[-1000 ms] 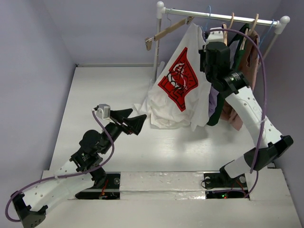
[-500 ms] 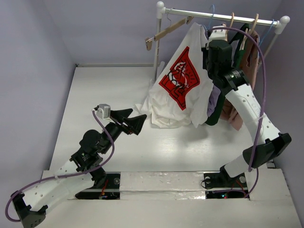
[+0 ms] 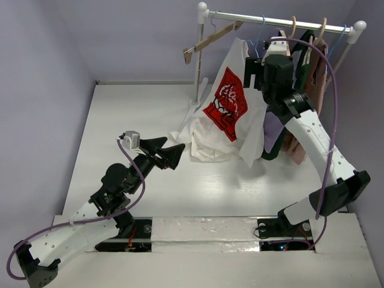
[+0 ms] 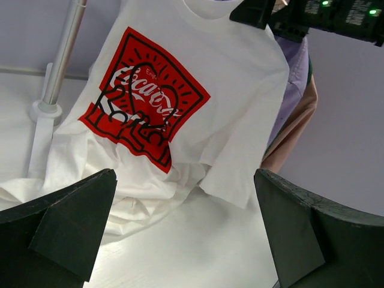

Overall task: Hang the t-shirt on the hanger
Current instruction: Place the hanger at the clothesline, then reset both arms

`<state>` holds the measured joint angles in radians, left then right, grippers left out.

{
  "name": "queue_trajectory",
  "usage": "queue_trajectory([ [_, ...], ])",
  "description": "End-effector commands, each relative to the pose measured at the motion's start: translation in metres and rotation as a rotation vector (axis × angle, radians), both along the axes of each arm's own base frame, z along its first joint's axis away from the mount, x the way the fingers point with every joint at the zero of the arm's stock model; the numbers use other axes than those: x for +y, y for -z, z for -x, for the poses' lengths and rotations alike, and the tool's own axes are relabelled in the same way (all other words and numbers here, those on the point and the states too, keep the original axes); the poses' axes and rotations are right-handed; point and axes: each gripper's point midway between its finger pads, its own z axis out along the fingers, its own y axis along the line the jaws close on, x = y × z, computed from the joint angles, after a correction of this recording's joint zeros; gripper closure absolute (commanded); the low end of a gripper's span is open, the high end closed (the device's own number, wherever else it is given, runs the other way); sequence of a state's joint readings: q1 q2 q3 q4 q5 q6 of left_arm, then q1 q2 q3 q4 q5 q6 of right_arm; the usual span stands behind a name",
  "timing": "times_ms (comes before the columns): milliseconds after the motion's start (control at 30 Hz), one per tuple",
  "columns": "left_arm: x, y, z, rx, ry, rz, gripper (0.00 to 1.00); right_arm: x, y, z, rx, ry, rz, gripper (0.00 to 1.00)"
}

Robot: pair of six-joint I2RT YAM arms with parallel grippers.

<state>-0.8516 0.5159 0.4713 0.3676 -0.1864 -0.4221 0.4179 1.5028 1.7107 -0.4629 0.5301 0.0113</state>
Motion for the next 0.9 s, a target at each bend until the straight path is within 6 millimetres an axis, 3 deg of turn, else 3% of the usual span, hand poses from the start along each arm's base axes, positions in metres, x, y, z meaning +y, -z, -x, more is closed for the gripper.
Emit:
queue_trajectory([
  [0, 0.001, -0.007, -0.002, -0.022, -0.016, 0.007, 0.01, -0.009, -0.058, 0.030, -0.160, -0.010, -0.138, 0.01],
  [67, 0.002, -0.005, -0.004, -0.016, -0.028, 0.004, 0.01, -0.011, -0.067, 0.045, -0.178, -0.030, -0.171, 0.00],
  [100, 0.002, -0.005, -0.006, -0.015, -0.036, 0.002, 0.01, -0.013, -0.082, 0.063, -0.215, -0.057, -0.214, 0.00],
  [167, 0.005, -0.003, -0.010, -0.002, -0.064, 0.003, 0.01, -0.010, -0.076, 0.081, -0.212, -0.106, -0.260, 0.00],
  [200, 0.006, -0.005, -0.011, 0.000, -0.073, 0.010, 0.01, -0.016, -0.088, 0.104, -0.253, -0.123, -0.292, 0.00],
  [233, 0.008, -0.005, -0.013, 0.013, -0.090, 0.022, 0.01, -0.015, -0.070, 0.109, -0.224, -0.137, -0.300, 0.00],
  [367, 0.009, -0.006, -0.014, 0.056, -0.098, 0.057, 0.01, -0.010, -0.047, 0.154, -0.215, -0.242, -0.380, 0.00],
  [433, 0.009, -0.010, -0.013, 0.073, -0.092, 0.077, 0.01, 0.008, -0.038, 0.177, -0.201, -0.373, -0.449, 0.00],
  [533, 0.018, -0.010, -0.014, 0.115, -0.131, 0.089, 0.01, 0.030, -0.025, 0.229, -0.225, -0.600, -0.555, 0.00],
  [567, 0.023, -0.004, -0.013, 0.141, -0.152, 0.072, 0.01, 0.025, -0.036, 0.257, -0.309, -0.653, -0.583, 0.00],
  [600, 0.027, -0.009, -0.013, 0.144, -0.168, 0.078, 0.01, 0.031, -0.016, 0.264, -0.270, -0.683, -0.623, 0.00],
  [700, 0.042, -0.012, -0.008, 0.154, -0.203, 0.081, 0.01, 0.023, -0.006, 0.297, -0.297, -0.720, -0.645, 0.00],
  [767, 0.051, -0.012, -0.002, 0.157, -0.213, 0.082, 0.01, 0.017, 0.008, 0.306, -0.268, -0.706, -0.631, 0.00],
  [867, 0.065, -0.010, 0.003, 0.169, -0.242, 0.102, 0.01, 0.002, 0.012, 0.317, -0.290, -0.661, -0.605, 0.00],
])
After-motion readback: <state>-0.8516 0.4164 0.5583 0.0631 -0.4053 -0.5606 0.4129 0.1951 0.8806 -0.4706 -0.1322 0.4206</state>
